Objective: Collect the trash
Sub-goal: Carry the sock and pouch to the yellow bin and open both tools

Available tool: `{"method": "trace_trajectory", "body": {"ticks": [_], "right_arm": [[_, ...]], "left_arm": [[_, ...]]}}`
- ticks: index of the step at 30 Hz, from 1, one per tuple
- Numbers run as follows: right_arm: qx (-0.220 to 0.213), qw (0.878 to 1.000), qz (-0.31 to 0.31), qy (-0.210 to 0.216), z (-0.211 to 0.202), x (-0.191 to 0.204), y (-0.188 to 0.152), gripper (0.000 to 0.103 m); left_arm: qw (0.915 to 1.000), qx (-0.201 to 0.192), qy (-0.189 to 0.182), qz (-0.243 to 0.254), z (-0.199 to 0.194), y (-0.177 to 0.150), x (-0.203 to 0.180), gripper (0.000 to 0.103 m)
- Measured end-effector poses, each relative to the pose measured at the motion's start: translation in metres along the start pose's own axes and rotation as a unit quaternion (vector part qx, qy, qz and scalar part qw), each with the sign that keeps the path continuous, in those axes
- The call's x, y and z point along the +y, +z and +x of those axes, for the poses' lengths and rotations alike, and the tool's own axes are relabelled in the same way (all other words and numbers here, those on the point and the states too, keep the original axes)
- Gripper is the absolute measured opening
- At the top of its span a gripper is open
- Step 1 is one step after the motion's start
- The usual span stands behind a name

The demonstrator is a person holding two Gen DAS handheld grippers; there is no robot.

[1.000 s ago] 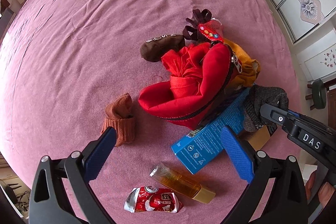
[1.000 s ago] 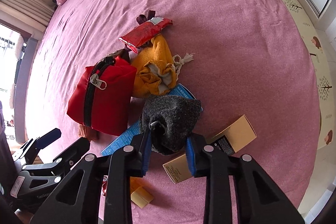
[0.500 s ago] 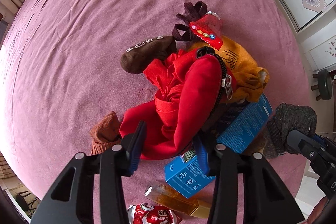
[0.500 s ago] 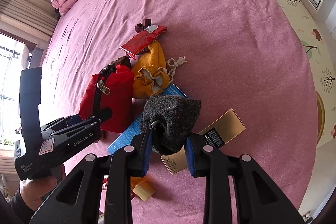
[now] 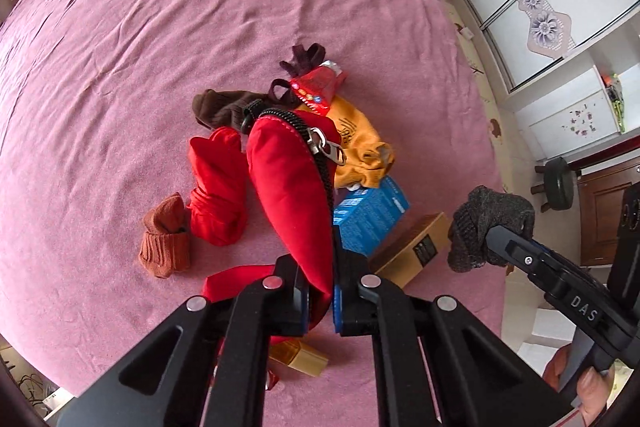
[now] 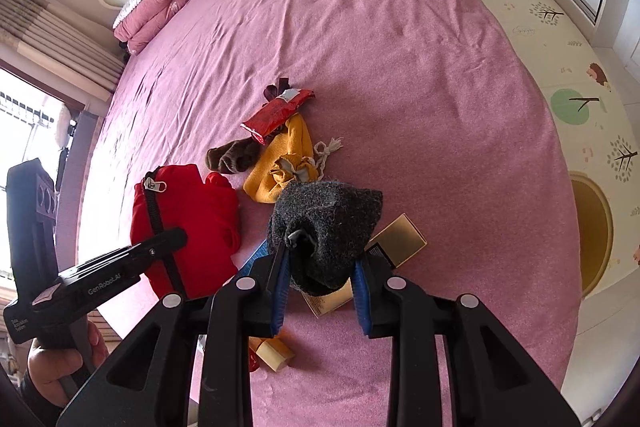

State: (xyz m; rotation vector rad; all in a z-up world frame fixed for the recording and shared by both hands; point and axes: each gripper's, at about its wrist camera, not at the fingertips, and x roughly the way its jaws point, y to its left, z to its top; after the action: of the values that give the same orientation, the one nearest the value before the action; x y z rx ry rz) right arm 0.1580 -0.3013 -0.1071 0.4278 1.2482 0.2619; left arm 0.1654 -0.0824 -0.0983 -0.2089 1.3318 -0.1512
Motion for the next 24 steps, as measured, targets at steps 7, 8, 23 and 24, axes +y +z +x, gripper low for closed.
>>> {"method": "trace_trajectory", "body": {"ticks": [7,8,23,24], "right_arm": [[-0.027,0.999,0.022,-0.005,-0.044,-0.037,-0.008,0.027],[-0.031,0.999,0.026,-0.007,-0.049,-0.044,-0.009,0.027],[-0.105,0.983,0.138,-0.064,-0.14,-0.196,-0.03,0.027],[-0.108,0.981,0.147,-0.07,-0.144,-0.208,-0.032,0.027]], "left_arm": [[0.9978,-0.01,-0.056,0.033,-0.019,0.002,-0.059,0.008],[0.9972,-0.009,-0.062,0.04,-0.018,0.003,-0.07,0.008],[0.9708,0.044,-0.123,0.201,0.047,-0.011,-0.273,0.008],[0.9688,0.048,-0.125,0.209,0.053,-0.013,-0.285,0.008]]}}
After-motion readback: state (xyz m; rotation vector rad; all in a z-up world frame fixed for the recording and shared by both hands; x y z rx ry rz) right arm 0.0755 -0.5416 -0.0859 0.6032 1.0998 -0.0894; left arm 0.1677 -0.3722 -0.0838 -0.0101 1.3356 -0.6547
